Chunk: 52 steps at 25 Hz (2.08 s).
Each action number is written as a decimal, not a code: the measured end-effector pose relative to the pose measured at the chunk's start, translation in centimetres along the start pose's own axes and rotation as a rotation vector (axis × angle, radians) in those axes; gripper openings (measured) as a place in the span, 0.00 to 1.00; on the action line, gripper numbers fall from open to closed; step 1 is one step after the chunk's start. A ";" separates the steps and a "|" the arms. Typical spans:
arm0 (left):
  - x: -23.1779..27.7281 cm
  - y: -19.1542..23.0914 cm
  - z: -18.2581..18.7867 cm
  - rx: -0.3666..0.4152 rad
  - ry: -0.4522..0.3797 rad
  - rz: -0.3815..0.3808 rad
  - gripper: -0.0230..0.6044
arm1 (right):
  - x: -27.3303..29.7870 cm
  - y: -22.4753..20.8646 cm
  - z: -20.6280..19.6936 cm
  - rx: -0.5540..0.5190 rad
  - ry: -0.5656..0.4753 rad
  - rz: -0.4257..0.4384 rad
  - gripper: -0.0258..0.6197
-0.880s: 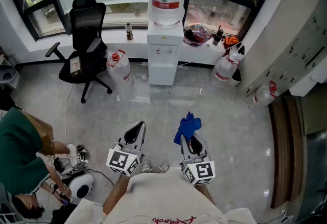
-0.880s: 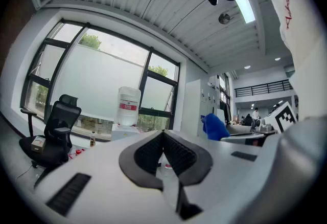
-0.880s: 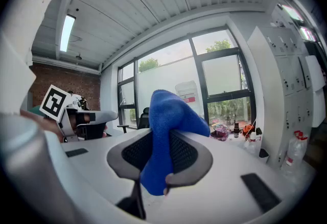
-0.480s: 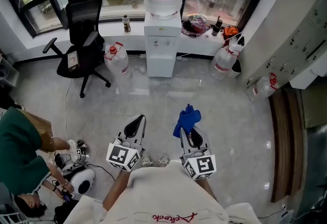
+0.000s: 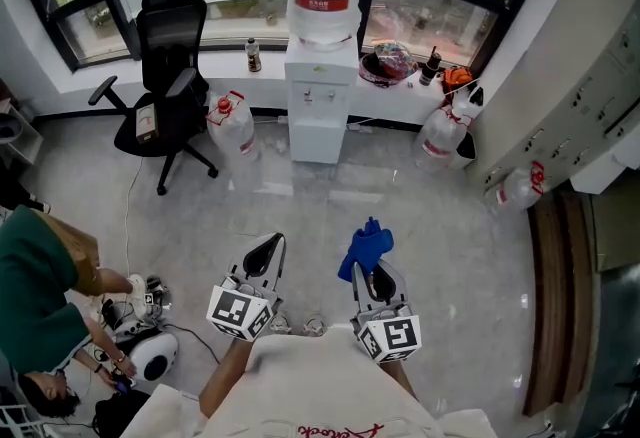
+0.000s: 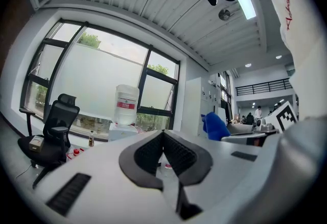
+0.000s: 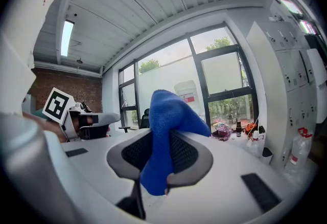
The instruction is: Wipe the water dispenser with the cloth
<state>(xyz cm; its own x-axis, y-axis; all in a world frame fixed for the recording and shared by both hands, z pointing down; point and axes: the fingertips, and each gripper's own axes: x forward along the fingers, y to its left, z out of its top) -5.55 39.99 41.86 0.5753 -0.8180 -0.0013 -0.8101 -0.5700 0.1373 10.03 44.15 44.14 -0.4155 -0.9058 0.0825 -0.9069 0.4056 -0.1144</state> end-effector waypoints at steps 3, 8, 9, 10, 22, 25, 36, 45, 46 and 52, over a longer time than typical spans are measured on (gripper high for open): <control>1.0 -0.8 -0.1 0.006 -0.002 0.001 0.05 | 0.1 -1.3 0.4 0.000 -0.009 0.013 0.19; 2.5 -0.8 -0.4 0.003 0.007 0.019 0.05 | 0.7 -3.0 0.4 0.019 -0.002 0.025 0.19; 2.9 -0.7 -0.5 0.003 0.007 0.020 0.05 | 0.9 -3.3 0.3 0.017 0.001 0.027 0.19; 3.2 -0.6 -0.5 0.004 0.008 0.020 0.05 | 1.2 -3.7 0.3 0.015 0.003 0.028 0.19; 9.8 2.9 -1.9 -0.025 0.022 -0.012 0.05 | 6.6 -7.2 -0.4 0.026 0.025 -0.003 0.19; 12.5 5.2 -2.1 -0.027 0.016 -0.025 0.05 | 9.6 -8.0 -0.4 0.030 0.013 -0.016 0.19; 26.4 21.1 0.6 -0.050 0.011 -0.051 0.05 | 29.9 -10.9 2.7 0.007 0.019 -0.020 0.19; 37.9 32.1 6.9 -0.034 -0.054 -0.089 0.05 | 46.0 -14.3 10.2 -0.062 -0.061 -0.042 0.19; 38.7 33.1 7.3 -0.029 -0.057 -0.094 0.05 | 47.3 -14.6 10.8 -0.067 -0.073 -0.044 0.19; 42.2 36.8 8.8 -0.003 -0.059 -0.117 0.05 | 52.7 -15.9 12.8 -0.069 -0.107 -0.063 0.19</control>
<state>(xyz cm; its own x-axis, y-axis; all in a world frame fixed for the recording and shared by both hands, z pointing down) -12.09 -16.24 38.16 0.6580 -0.7492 -0.0759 -0.7375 -0.6615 0.1360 3.51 -11.58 37.62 -0.3508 -0.9363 -0.0192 -0.9352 0.3513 -0.0437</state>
